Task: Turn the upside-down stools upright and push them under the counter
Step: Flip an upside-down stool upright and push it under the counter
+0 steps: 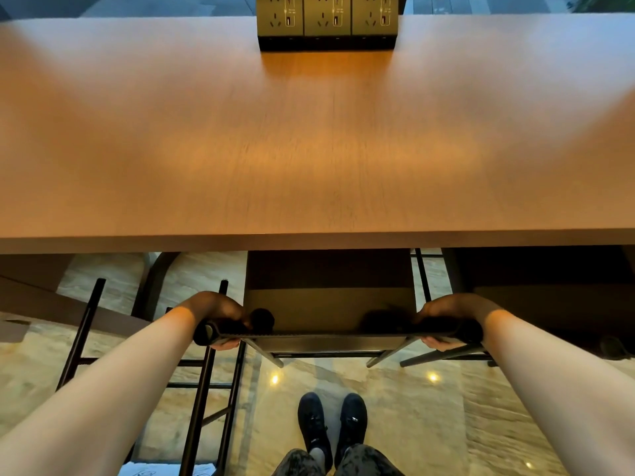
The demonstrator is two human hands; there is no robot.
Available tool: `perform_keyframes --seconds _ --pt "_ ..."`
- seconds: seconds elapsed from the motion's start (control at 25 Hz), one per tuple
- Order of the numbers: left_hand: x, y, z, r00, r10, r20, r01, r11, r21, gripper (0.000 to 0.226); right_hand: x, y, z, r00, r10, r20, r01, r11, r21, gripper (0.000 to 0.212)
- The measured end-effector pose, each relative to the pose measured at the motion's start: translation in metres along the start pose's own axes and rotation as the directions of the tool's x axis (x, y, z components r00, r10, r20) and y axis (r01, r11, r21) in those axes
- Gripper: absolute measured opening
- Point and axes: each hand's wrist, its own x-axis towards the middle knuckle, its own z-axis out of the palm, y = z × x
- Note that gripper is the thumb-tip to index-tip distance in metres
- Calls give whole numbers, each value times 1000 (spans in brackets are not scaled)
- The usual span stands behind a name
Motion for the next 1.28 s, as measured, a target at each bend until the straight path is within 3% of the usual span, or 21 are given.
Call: perform_keyframes --seconds 0.36,0.68,1.04,1.12,1.16,1.28 --pt "2 -7 6 999 27 -21 -27 999 19 28 -6 12 5 999 -45 5 44 998 44 21" --pt "-5 1 3 1000 -30 4 30 999 -16 25 -4 2 2 1000 -18 -7 18 999 -37 24" --pt "1 -2 5 1000 -24 -11 25 997 67 25 -3 12 6 998 -63 -5 63 997 52 25" --pt "-1 -1 7 999 -10 -49 14 995 99 26 -4 11 8 997 -63 -51 61 997 -52 28" --pt "-2 1 7 993 37 -108 -15 980 197 28 -6 8 9 990 -83 -112 63 984 -168 32" --pt "-15 9 10 908 341 -243 -144 799 584 46 -23 -4 11 932 -258 -254 63 808 -586 47"
